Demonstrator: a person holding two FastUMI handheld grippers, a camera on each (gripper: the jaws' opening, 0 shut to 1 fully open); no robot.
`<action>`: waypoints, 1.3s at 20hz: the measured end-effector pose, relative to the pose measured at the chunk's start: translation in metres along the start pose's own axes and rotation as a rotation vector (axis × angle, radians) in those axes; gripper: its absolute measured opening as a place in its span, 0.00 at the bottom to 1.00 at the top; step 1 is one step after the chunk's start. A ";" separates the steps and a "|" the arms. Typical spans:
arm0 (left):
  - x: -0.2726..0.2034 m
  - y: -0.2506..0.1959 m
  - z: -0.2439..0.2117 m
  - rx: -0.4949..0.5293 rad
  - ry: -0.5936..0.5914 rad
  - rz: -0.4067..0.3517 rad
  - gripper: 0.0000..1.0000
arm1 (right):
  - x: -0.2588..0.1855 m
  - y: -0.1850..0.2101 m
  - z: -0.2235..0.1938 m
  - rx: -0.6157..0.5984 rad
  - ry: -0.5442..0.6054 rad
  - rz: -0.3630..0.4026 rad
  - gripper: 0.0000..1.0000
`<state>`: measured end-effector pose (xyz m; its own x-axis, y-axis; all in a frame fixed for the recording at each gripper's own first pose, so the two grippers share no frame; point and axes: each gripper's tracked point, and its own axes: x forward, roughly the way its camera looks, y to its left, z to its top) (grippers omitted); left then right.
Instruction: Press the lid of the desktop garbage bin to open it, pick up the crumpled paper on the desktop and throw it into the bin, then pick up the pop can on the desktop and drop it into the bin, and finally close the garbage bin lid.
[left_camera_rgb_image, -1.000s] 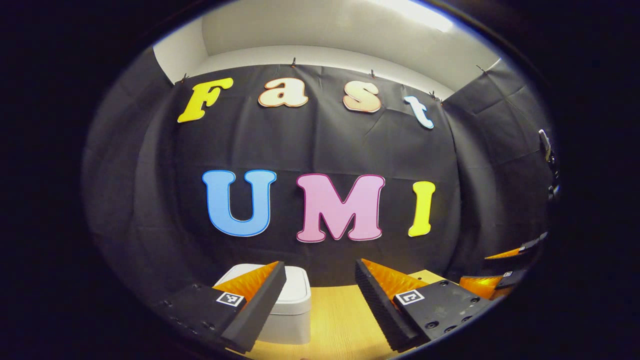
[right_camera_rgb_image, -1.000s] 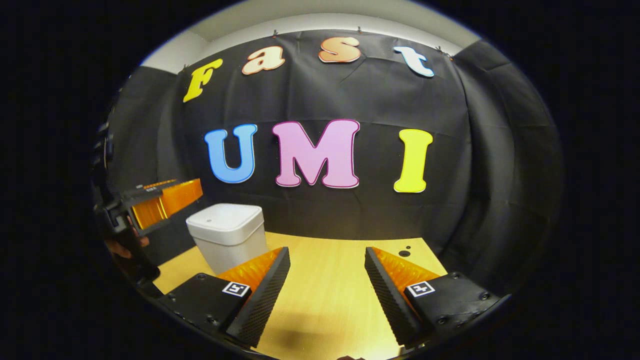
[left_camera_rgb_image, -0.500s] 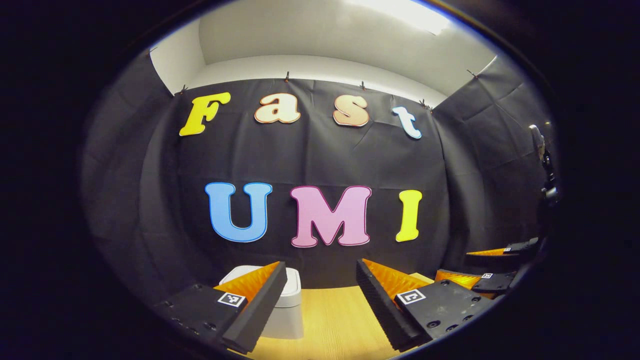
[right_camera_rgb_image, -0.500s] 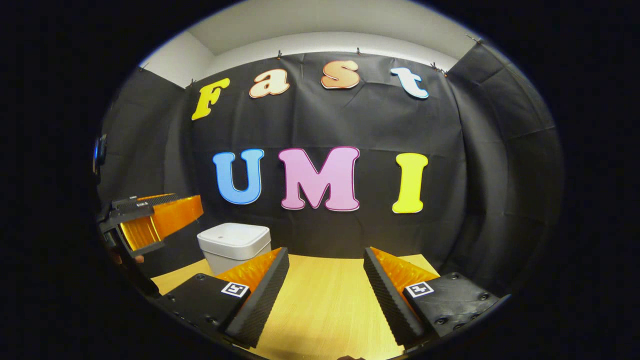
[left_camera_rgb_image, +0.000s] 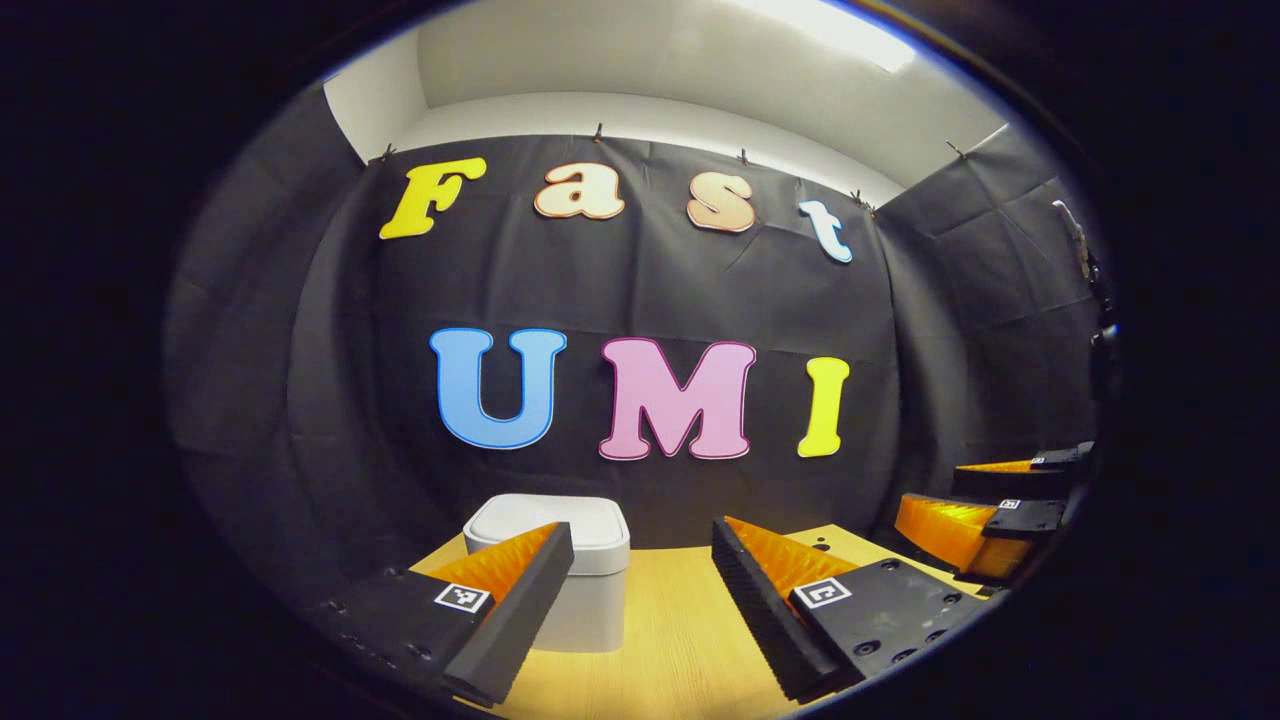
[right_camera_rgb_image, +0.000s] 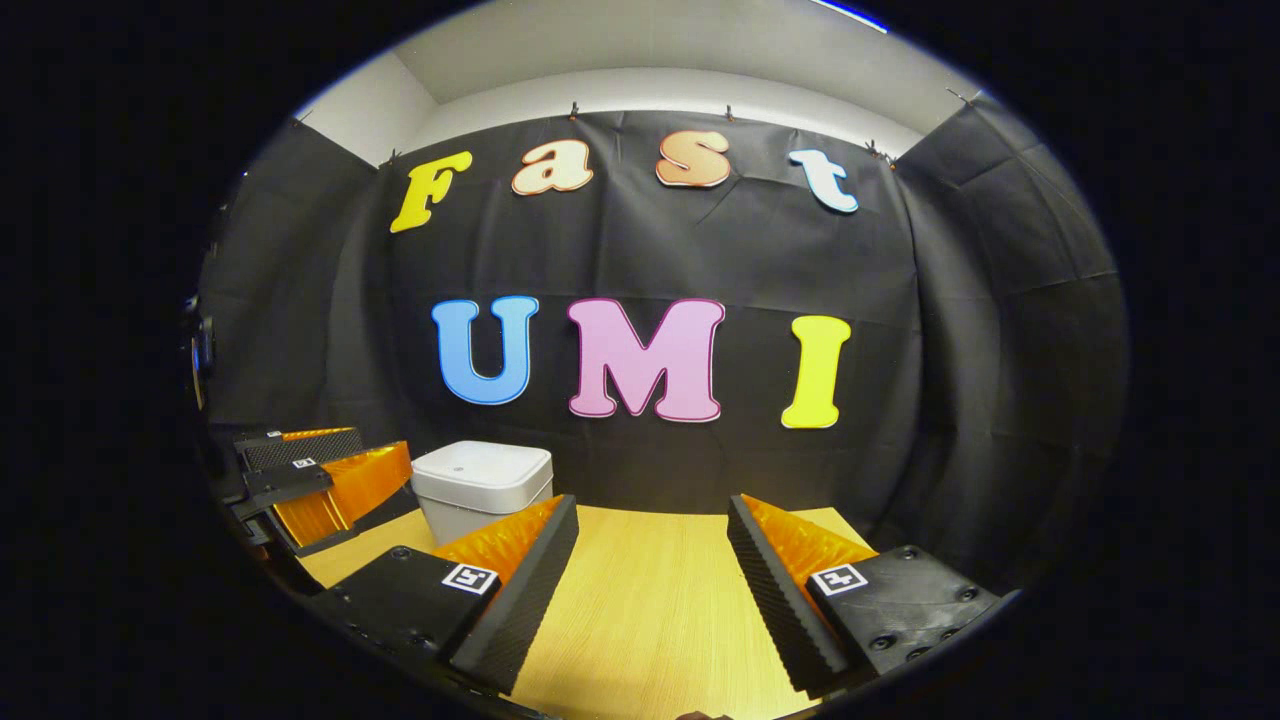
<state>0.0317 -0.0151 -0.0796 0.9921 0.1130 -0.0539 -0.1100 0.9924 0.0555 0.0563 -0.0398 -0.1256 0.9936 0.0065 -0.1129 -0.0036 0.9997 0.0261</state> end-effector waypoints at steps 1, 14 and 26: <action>-0.003 0.001 -0.001 0.009 -0.008 -0.008 0.94 | -0.004 0.003 -0.002 -0.001 -0.003 -0.003 0.97; -0.030 -0.005 0.012 0.046 -0.061 -0.043 0.93 | -0.025 0.006 0.000 -0.012 -0.014 -0.037 0.97; -0.029 -0.012 0.003 0.061 -0.051 -0.045 0.94 | -0.026 0.018 0.016 -0.037 -0.041 -0.014 0.97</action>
<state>0.0048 -0.0305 -0.0763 0.9979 0.0639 -0.0071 -0.0627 0.9914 0.1153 0.0319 -0.0219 -0.1064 0.9974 -0.0077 -0.0719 0.0069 0.9999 -0.0117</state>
